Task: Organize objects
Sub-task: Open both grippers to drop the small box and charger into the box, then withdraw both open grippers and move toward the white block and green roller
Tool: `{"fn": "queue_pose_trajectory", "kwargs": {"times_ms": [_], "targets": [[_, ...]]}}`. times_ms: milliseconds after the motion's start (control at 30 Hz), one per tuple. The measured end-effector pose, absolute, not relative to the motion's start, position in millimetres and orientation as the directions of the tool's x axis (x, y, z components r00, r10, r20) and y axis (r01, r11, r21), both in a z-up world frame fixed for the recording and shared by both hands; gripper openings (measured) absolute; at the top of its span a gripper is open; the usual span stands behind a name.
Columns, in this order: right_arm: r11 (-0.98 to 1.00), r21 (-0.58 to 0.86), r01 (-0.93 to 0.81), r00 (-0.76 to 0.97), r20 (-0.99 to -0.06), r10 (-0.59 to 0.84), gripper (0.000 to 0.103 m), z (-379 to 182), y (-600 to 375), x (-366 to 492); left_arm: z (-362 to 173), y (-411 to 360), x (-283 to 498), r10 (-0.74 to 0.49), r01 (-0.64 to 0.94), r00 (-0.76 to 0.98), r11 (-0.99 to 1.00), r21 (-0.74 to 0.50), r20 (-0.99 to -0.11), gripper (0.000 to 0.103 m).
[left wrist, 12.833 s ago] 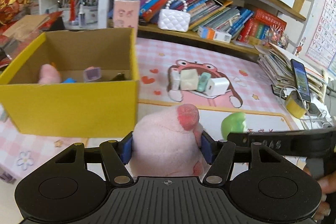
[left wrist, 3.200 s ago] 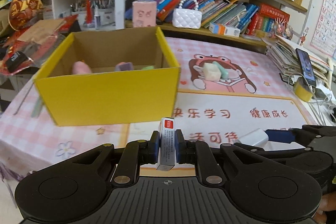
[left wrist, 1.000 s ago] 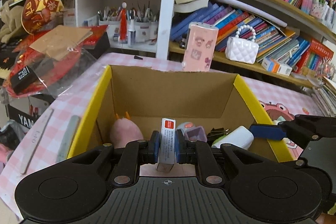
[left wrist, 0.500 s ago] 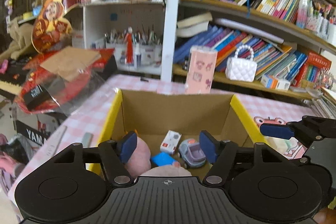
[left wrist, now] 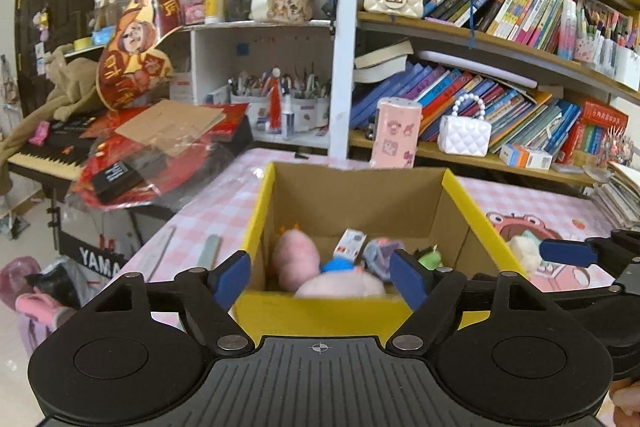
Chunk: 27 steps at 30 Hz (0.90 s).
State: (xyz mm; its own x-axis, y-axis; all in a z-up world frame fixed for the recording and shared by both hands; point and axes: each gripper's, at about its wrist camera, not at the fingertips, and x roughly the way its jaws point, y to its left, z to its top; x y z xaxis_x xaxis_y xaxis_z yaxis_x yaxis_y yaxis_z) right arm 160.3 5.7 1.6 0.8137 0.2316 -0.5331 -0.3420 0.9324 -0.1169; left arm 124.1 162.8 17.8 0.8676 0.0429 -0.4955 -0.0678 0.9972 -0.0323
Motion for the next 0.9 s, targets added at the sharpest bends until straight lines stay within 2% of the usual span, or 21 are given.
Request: {"fn": "queue_pose_trajectory", "kwargs": {"times_ms": [367,533,900], "targets": [[0.939,-0.089,-0.333,0.763,-0.61,0.213,0.07,-20.0,1.5,104.4,-0.3,160.7,71.8,0.056,-0.073,0.832,0.997,-0.009,-0.552,0.082],[0.947,-0.09,-0.307,0.746,-0.64,0.181,0.074,-29.6,-3.0,85.8,-10.6,153.9,54.5,0.062,-0.065,0.81,0.998,0.015,-0.583,0.088],[0.971,-0.09,-0.223,0.728,-0.677,0.105,0.074,-43.1,-26.6,48.0,-25.3,129.8,31.0,-0.001,0.02,0.773,1.0,0.024,-0.634,0.088]]}}
